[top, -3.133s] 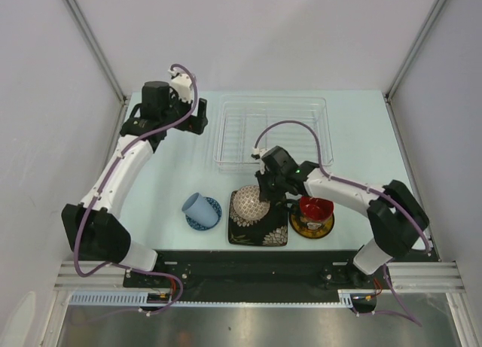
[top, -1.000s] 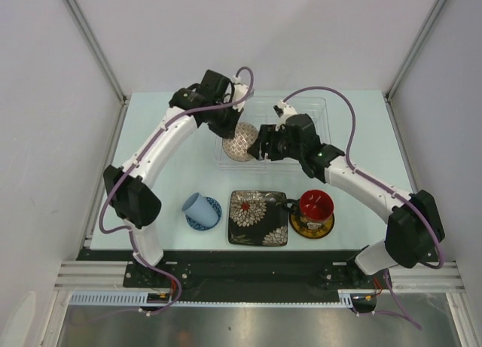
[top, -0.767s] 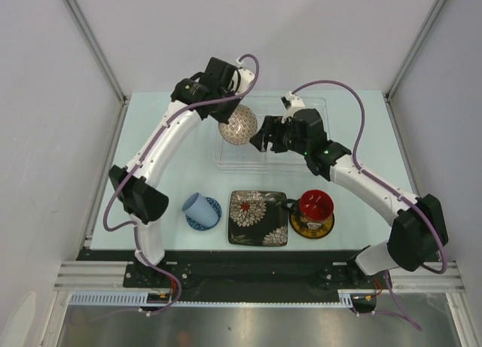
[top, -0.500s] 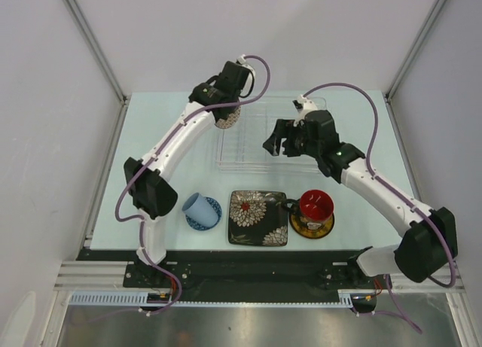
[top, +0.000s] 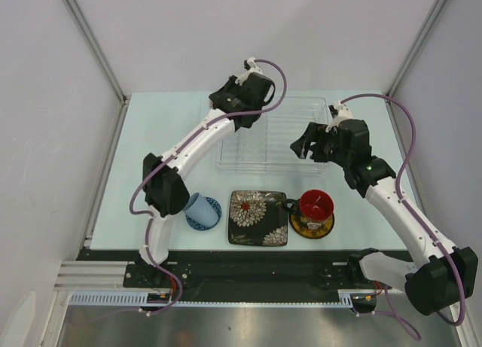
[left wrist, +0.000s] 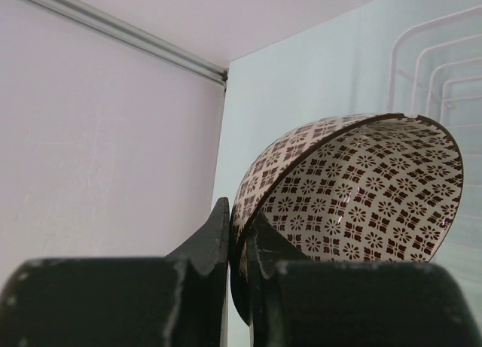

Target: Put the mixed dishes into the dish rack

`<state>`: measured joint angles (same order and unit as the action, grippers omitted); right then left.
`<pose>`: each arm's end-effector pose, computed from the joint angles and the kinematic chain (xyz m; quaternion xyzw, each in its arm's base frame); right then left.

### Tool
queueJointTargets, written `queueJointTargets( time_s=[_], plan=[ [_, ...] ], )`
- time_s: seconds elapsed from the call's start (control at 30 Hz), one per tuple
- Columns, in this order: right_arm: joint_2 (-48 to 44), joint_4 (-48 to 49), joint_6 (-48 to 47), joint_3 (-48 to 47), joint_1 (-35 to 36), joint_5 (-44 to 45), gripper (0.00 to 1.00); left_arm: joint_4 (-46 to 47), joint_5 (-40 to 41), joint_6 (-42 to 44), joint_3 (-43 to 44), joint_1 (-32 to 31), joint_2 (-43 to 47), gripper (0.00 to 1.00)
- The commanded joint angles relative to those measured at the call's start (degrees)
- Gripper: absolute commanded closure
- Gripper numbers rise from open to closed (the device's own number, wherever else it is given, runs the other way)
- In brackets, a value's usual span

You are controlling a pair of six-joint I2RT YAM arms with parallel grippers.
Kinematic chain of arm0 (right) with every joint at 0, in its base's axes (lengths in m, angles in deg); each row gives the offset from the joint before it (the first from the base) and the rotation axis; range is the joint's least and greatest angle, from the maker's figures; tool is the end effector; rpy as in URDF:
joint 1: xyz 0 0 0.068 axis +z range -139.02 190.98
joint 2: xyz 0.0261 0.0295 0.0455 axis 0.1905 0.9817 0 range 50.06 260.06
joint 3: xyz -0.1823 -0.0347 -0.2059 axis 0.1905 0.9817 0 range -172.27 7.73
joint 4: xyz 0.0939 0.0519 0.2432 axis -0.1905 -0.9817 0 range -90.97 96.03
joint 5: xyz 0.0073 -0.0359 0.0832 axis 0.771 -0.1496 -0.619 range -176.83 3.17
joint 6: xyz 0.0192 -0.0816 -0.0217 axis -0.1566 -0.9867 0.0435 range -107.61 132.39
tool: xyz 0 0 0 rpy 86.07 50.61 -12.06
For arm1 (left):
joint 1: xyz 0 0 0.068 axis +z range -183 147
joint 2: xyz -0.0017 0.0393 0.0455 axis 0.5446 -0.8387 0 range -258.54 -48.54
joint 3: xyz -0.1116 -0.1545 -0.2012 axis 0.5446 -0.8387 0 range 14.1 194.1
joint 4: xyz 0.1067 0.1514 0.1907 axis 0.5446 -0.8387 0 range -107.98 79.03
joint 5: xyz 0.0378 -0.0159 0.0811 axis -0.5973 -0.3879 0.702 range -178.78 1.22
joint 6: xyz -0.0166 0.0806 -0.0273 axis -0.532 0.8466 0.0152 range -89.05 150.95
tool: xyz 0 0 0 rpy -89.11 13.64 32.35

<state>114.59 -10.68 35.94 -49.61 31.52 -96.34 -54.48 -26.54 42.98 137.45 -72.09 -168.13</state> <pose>0.2731 0.1160 0.3237 -0.0232 0.8362 0.2684 0.4777 0.4169 -0.2512 0.3532 0.1364 0.7939 0.3699 0.4629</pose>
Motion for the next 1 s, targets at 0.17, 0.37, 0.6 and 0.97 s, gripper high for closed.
queueJointTargets(
  time_s=[0.17,0.37,0.6,0.97],
  plan=[
    [-2.75,-0.25,0.88,3.02,-1.2,-1.99,0.24,8.69,11.68,1.05,5.5,-1.95,-7.41,1.0],
    [-3.27,-0.52,1.06,3.38,-1.55,-2.26,0.24,19.14,15.19,7.55,4.36,-1.95,-11.09,1.0],
    [-3.54,-0.87,1.32,4.08,-1.99,-2.17,0.24,37.43,18.71,19.43,0.93,-1.69,-15.75,1.0],
    [-3.89,-0.78,1.76,5.49,-3.13,-2.61,0.24,25.6,17.66,9.6,6.63,-1.08,-21.65,1.0]
  ],
)
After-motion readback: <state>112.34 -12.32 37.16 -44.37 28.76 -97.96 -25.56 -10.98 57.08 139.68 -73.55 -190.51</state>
